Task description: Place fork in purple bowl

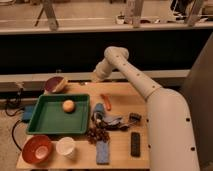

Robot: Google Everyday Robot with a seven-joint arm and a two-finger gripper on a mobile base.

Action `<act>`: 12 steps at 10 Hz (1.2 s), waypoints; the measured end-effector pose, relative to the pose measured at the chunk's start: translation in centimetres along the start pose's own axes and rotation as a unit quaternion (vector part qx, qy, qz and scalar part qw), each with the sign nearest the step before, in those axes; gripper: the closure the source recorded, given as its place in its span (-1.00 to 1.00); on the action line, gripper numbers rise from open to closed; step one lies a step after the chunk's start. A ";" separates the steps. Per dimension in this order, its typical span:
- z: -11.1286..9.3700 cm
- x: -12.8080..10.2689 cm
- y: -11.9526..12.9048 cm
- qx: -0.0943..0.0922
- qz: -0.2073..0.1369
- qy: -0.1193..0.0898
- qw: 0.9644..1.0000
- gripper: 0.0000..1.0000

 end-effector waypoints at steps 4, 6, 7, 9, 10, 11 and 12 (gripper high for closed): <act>3.2 -4.8 -3.8 0.011 -0.032 -0.043 0.998 0.92; 4.0 -6.0 -4.9 0.020 -0.044 -0.053 0.997 0.92; 4.4 -6.8 -5.5 0.026 -0.055 -0.055 0.997 0.92; 5.8 -9.4 -6.8 0.035 -0.094 -0.055 0.993 0.92; 6.2 -10.4 -7.3 0.040 -0.119 -0.054 0.991 0.92; 6.1 -10.5 -7.5 0.044 -0.130 -0.052 0.989 0.92; 6.0 -10.4 -7.5 0.045 -0.130 -0.052 0.989 0.92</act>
